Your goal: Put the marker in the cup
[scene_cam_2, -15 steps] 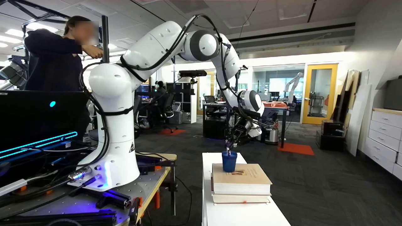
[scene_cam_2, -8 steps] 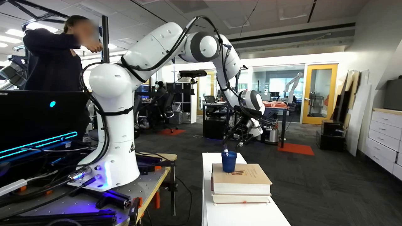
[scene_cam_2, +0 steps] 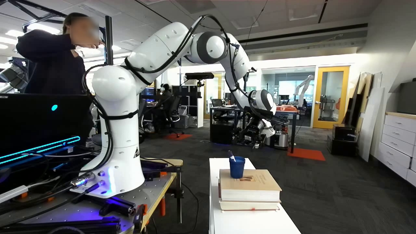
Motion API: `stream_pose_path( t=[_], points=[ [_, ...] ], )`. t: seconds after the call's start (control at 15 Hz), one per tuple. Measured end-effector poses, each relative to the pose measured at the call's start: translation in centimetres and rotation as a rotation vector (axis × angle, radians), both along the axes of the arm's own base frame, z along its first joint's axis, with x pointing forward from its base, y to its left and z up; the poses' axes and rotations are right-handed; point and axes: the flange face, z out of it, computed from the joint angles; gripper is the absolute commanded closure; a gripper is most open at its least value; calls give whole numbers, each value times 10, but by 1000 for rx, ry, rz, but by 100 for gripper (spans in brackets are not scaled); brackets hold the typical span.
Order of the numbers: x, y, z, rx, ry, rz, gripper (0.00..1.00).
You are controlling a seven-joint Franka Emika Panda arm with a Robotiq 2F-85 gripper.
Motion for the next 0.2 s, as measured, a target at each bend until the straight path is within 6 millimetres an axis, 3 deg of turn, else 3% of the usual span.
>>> stream_pose_path(
  t=[0.2],
  points=[
    [-1, 0, -5, -3, 7, 0, 0]
  ],
)
